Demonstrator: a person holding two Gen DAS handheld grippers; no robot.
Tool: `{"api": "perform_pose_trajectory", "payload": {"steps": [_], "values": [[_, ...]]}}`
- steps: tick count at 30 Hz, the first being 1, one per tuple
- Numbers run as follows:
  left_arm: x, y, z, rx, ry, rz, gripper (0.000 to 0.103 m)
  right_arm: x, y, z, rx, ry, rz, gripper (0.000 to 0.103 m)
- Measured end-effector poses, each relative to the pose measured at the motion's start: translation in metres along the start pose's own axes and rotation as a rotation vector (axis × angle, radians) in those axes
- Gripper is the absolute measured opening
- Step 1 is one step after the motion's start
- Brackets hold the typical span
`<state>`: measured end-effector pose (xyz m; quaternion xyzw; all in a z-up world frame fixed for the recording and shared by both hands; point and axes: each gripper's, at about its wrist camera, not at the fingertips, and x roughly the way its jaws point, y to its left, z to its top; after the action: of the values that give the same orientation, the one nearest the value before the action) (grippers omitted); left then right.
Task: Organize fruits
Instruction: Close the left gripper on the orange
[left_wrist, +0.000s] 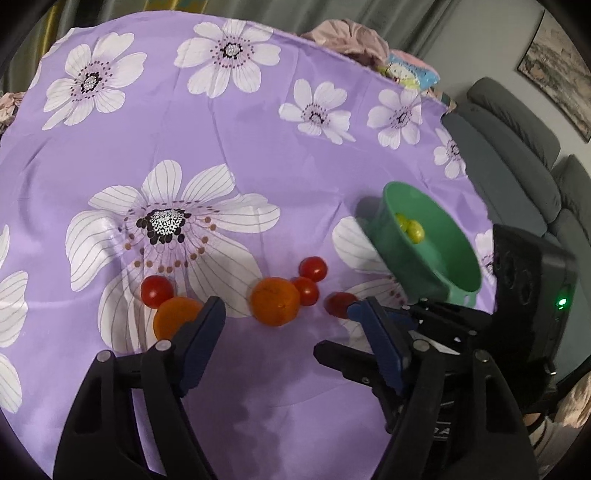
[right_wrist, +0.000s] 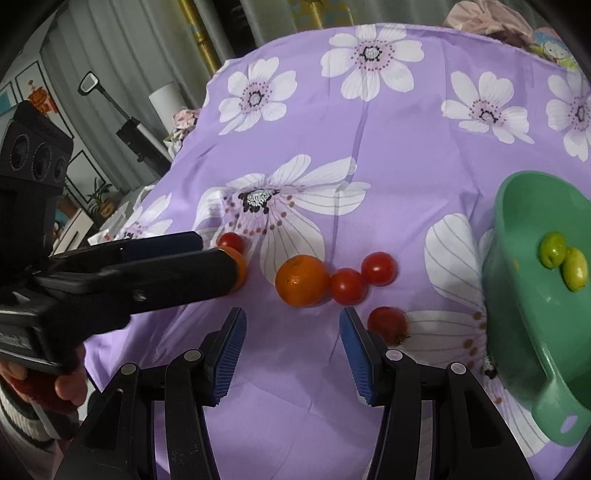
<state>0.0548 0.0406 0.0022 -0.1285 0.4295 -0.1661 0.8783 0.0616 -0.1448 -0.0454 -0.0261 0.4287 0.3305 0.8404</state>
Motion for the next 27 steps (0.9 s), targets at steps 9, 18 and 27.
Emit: {"api": "perform_pose_trajectory", "payload": {"steps": [9,18,27], "values": [[0.026,0.012,0.006,0.000,0.069,0.005,0.065,0.020,0.000,0.006,-0.016,0.056,0.013,0.053],[0.052,0.017,0.016,0.013,0.142,0.004,0.061,0.043,-0.008,0.012,0.003,0.108,0.037,0.053],[0.071,0.013,0.023,0.068,0.195,-0.002,0.051,0.056,-0.017,0.020,0.022,0.144,0.068,0.053]]}}
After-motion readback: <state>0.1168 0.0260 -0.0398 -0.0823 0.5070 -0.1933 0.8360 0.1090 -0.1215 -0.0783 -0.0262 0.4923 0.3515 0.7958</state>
